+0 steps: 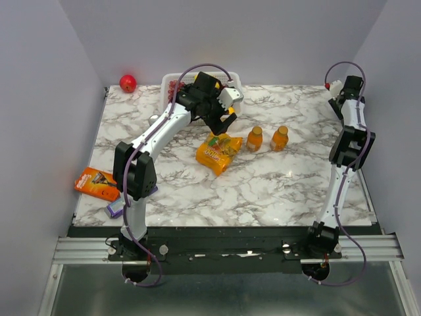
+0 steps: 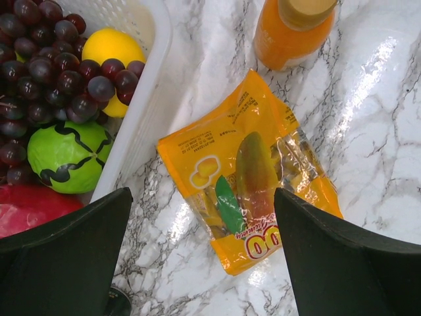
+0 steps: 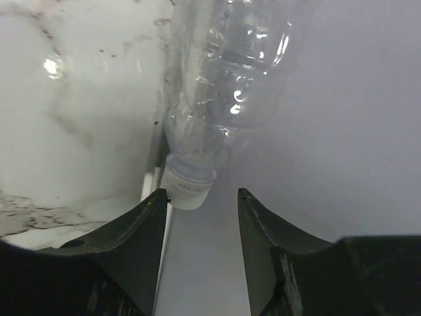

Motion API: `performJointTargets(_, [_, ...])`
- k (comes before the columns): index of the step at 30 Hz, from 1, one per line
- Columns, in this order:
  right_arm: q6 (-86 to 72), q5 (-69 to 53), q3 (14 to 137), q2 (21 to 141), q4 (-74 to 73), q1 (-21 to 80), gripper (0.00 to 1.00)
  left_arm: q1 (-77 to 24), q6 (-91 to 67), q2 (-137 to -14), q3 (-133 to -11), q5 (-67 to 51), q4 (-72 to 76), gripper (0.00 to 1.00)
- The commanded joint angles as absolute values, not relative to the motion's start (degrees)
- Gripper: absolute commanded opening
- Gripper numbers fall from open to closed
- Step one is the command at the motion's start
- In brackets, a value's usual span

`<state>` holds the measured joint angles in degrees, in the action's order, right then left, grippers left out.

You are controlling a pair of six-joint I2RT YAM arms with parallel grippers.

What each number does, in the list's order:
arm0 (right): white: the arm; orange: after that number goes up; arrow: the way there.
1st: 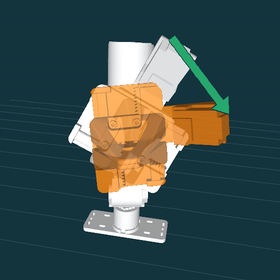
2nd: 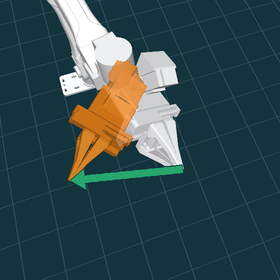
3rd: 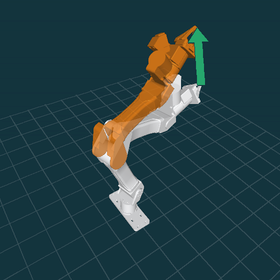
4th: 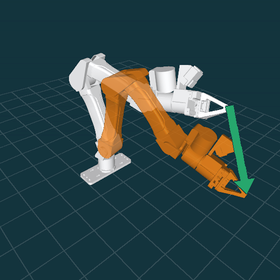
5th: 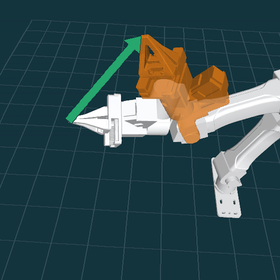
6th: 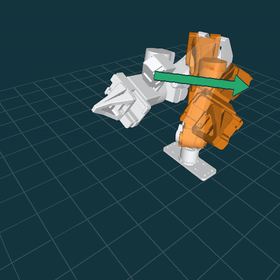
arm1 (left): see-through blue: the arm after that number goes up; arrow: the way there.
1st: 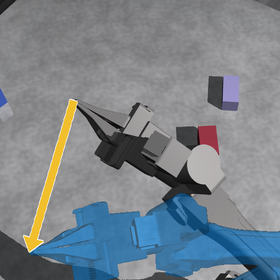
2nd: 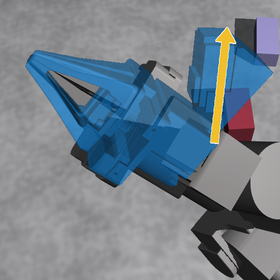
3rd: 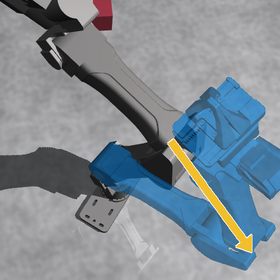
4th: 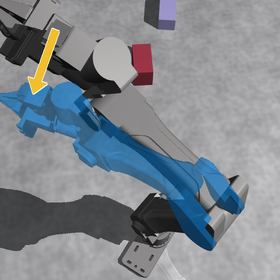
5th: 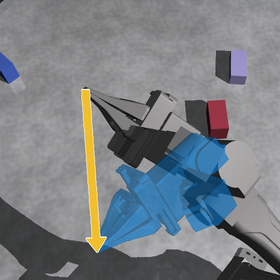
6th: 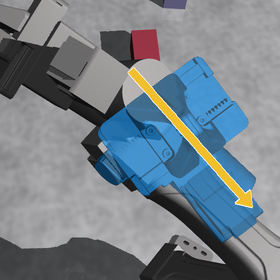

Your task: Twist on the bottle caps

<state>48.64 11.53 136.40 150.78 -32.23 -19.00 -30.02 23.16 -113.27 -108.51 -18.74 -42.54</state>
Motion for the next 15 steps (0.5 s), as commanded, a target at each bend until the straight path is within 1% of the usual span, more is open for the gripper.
performJointTargets(1, [51.9, 12.5, 139.8, 153.3, -35.2, -21.2, 0.56, -30.9, 23.6, -115.0, -111.5, -17.0, -42.5, 0.99])
performJointTargets(7, [59.0, 8.3, 144.1, 155.2, -38.7, -21.3, 0.56, -31.3, 23.9, -117.2, -115.2, -16.3, -42.8, 0.99])
performJointTargets(10, [62.0, 4.2, 145.2, 155.5, -40.2, -21.9, 0.57, -31.3, 24.9, -117.2, -116.2, -14.9, -43.0, 0.99])
performJointTargets(12, [66.2, 0.3, 147.4, 155.9, -45.1, -22.1, 0.57, -31.3, 25.7, -116.9, -116.2, -14.6, -43.3, 0.99])
performJointTargets(15, [69.2, -5.0, 147.0, 155.1, -49.1, -22.0, 0.57, -31.2, 26.3, -116.6, -116.0, -14.0, -43.4, 0.99])
